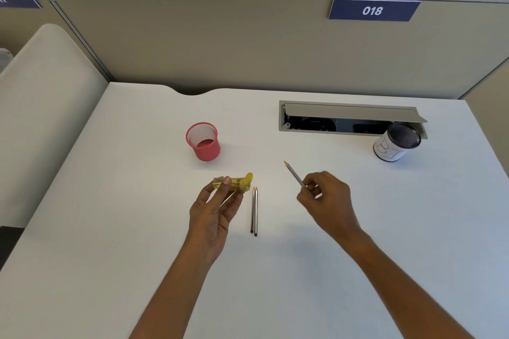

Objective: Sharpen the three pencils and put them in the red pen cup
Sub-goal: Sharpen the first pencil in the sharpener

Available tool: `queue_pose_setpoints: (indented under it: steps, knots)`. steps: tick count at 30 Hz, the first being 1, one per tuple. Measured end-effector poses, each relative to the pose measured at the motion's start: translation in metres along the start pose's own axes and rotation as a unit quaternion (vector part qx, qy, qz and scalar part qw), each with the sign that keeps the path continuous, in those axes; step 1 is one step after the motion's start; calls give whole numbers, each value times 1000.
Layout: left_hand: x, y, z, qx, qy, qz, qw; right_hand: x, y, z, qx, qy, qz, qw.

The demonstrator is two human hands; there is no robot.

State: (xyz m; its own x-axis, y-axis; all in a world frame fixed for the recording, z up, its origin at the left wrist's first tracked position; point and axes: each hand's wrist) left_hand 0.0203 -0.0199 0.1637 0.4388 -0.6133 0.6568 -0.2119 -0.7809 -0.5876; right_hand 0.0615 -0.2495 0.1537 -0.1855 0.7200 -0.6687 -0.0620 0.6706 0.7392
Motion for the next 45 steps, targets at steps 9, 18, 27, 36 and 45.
queue_pose_setpoints:
  steps: [9,18,27,36,45]
  knots:
    - [17,0,-6,-2,3,5,1000,-30,32,-30,-138,29,-39,989]
    - [17,3,-11,7,-2,8,1000,-19,34,-40,-161,50,-44,985]
    - [22,6,-16,5,-4,28,1000,-17,34,-35,-193,45,-105,975]
    - [24,10,-21,1,1,32,999,-15,31,-26,-275,18,-278,920]
    - [28,15,-27,23,-1,72,997,-6,35,-36,-281,6,-301,911]
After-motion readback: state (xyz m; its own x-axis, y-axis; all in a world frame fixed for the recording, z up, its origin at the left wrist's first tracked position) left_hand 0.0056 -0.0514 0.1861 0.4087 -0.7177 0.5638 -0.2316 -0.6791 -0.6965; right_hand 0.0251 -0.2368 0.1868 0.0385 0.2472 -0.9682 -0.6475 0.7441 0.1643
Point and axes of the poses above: each hand's wrist, its own z-axis towards the middle knuckle, its own x-axis out of the palm, y = z × x, and after that the axes turned 11 degrees about y, right-handed
